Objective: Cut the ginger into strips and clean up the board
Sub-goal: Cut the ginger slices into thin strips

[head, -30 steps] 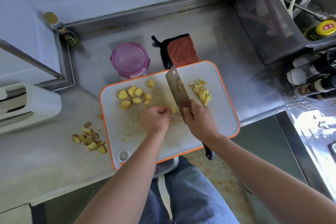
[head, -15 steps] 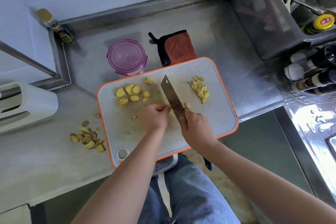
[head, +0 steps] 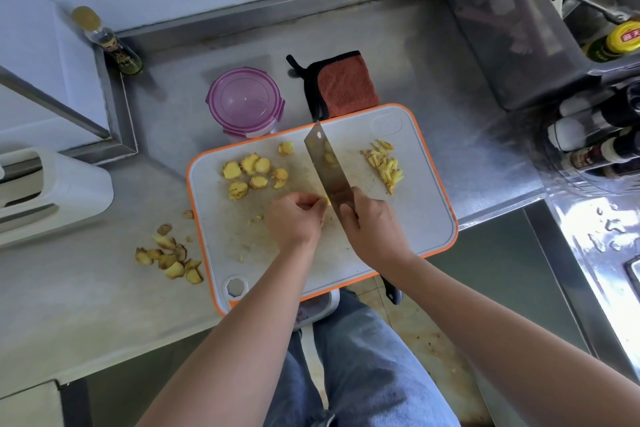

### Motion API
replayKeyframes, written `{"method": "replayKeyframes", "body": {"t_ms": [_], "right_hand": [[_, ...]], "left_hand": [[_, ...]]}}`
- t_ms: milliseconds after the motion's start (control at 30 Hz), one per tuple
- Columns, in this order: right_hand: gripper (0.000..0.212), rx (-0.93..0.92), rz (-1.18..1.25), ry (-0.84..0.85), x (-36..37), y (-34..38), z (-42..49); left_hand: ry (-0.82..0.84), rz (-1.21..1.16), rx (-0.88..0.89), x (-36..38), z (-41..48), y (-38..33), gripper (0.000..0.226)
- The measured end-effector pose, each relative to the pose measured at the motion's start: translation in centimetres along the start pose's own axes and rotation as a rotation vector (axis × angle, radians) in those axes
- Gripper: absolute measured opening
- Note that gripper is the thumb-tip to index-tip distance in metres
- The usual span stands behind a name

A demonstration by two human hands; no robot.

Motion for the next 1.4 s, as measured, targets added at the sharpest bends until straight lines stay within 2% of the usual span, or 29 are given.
{"method": "replayKeyframes", "body": {"t_ms": [433, 900, 1100, 1400], "right_hand": [[0.013, 0.047, -0.068, 0.049, 0.4, -0.6, -1.1], [0.015, 0.074, 0.017, -0.023, 0.6, -0.1, 0.6], [0.013, -0.016, -0.017, 0.009, 0.2, -0.2, -0.5], [0.016, -0.012, -0.045, 0.009, 0.6, -0.2, -0.8]], "left_hand": [[0.006, 0.033, 0.033, 0.0, 0.0, -0.1, 0.025], [-0.006, 0.015, 0.004, 0.1, 0.0, 0.2, 0.019], [-0.014, 0.054, -0.005, -0.2, -0.3, -0.5, 0.020], [-0.038, 0.062, -0.007, -0.3, -0.7, -0.7, 0.030]]}}
Point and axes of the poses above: each hand's wrist, its own z-axis towards the middle knuckle, its own x-axis out of the palm, y = z × x, the point moved 2 cm from there along z, towards the middle knuckle, and after that the axes turned 12 degrees about z, right-handed, at the moved point
